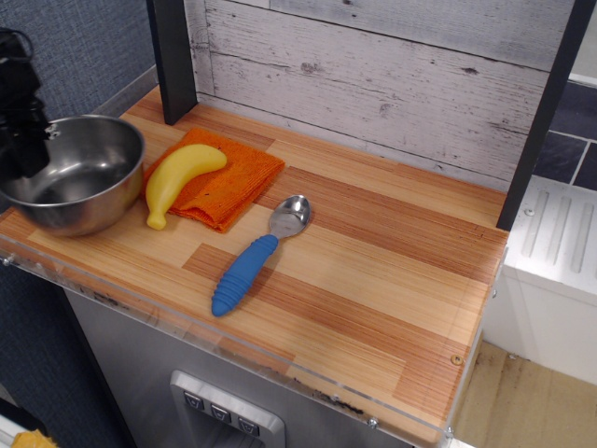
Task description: Move the pot to the left front of the banana and cloth
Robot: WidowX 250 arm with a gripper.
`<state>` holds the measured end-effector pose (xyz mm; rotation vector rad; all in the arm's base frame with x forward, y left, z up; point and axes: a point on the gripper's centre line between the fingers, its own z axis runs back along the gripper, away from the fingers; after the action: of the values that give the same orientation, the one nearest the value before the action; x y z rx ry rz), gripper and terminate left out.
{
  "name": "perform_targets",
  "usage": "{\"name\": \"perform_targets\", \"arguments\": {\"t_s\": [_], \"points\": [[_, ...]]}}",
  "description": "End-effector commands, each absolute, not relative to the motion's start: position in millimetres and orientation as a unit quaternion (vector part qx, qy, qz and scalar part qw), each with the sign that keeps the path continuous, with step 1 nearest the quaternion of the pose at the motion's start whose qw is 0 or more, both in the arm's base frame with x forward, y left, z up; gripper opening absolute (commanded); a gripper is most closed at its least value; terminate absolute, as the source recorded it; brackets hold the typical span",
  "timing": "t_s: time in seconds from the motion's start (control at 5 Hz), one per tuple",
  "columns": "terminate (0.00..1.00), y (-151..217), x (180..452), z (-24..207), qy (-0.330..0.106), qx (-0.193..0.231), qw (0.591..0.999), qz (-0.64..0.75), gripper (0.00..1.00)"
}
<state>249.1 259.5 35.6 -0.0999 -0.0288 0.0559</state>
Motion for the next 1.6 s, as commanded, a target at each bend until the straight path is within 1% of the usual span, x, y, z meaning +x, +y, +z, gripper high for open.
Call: {"name": "perform_targets", "arguments": {"t_s": [0.0,0.2,0.4,0.6,0.8,1.0,1.2,1.4], "points": [[0.0,266.1,226.7,72.7,-0.044,-0.003,0.998,0.034,0.0],[0.0,262.4,225.3,69.3,-0.038,-0.014,0.999,0.017,0.0],[0.0,257.9,227.0,68.7,-0.02,-0.017,0.999,0.023,1.0],[0.0,251.2,232.8,71.3,-0.011,-0.016,1.0,0.006,1.0],[0.0,241.5,239.2,85.6,-0.026,-0.011,1.0,-0.01,1.0],[0.0,217.4,246.6,119.1,-0.056,-0.008,0.998,0.0,1.0],[0.0,180.2,254.0,156.9,-0.095,-0.016,0.995,-0.002,1.0],[0.0,141.1,272.3,159.7,-0.09,-0.028,0.995,-0.016,1.0]]}}
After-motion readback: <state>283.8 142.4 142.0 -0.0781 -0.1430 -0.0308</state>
